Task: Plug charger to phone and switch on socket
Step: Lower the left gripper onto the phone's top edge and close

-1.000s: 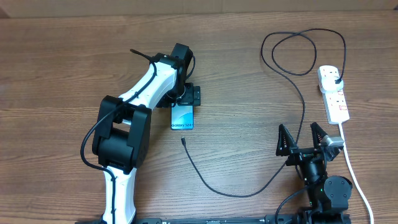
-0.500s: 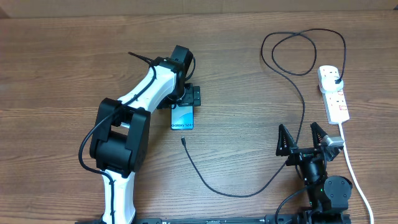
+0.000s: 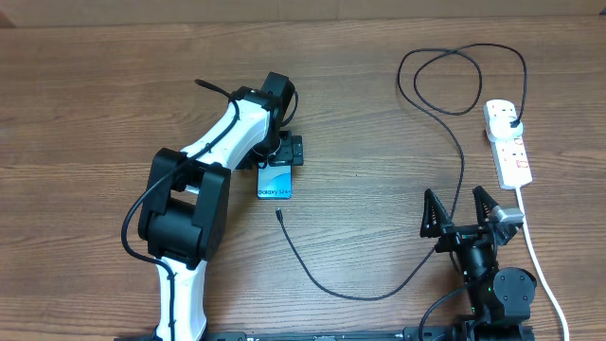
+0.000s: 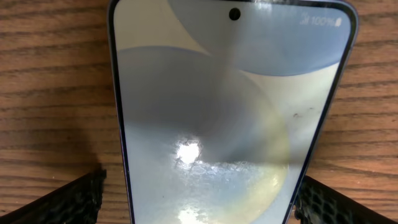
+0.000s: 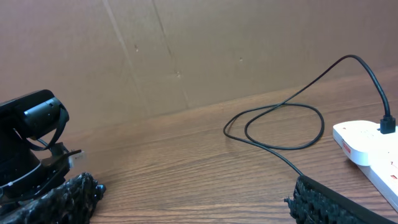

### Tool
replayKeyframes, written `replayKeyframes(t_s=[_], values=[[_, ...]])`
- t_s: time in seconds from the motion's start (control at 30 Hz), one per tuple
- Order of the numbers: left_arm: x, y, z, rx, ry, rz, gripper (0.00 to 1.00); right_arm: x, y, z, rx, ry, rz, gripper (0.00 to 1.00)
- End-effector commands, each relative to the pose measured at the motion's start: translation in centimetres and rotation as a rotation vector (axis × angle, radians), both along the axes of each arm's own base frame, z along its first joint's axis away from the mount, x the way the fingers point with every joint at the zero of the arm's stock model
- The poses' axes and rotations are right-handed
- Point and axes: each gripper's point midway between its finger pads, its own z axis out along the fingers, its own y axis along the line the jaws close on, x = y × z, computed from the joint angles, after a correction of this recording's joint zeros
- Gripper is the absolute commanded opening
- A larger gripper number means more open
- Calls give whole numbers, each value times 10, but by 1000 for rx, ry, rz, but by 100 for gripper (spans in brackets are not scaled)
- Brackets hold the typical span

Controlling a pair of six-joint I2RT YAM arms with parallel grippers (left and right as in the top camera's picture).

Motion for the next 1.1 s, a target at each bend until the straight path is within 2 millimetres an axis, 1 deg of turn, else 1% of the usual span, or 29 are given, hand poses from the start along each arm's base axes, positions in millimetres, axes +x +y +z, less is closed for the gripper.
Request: replayKeyframes(t_s=[0.0, 0.3, 0.5, 0.73, 1.07], values=[[0, 3, -12, 37, 14, 34, 100, 0, 1, -2, -1, -4, 6, 100], [3, -1, -2, 107, -17, -2, 100, 0, 1, -2, -1, -4, 6, 100], [1, -5, -2, 119, -24, -17, 100, 0, 1, -2, -1, -4, 6, 100], [-3, -5, -3, 115, -8, -18, 100, 0, 1, -2, -1, -4, 6, 100], [-4, 0, -13, 93, 2, -4, 100, 0, 1, -2, -1, -4, 6, 100]])
